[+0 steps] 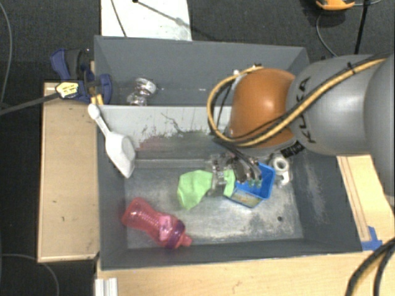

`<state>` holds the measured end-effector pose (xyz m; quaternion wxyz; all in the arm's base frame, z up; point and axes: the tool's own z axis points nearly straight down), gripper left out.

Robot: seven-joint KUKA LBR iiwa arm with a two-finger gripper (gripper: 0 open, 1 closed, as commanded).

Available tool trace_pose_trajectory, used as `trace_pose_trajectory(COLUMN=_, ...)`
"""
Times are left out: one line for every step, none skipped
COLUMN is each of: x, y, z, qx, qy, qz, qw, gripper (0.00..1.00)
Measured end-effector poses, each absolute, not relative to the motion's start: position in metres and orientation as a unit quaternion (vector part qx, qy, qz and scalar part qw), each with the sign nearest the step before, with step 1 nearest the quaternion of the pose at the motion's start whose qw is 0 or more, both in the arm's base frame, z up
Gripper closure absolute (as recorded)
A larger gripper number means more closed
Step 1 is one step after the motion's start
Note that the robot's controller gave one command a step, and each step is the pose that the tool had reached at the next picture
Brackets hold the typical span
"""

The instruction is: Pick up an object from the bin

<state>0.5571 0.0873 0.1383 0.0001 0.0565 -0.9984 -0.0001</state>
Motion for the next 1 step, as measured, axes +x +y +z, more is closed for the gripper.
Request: trace_pose_trajectory(x=0.5558, y=0.0871, z=0.1596, qx=0.056, qy=-0.998, qz=0.0, qw=0.002, gripper=1.0)
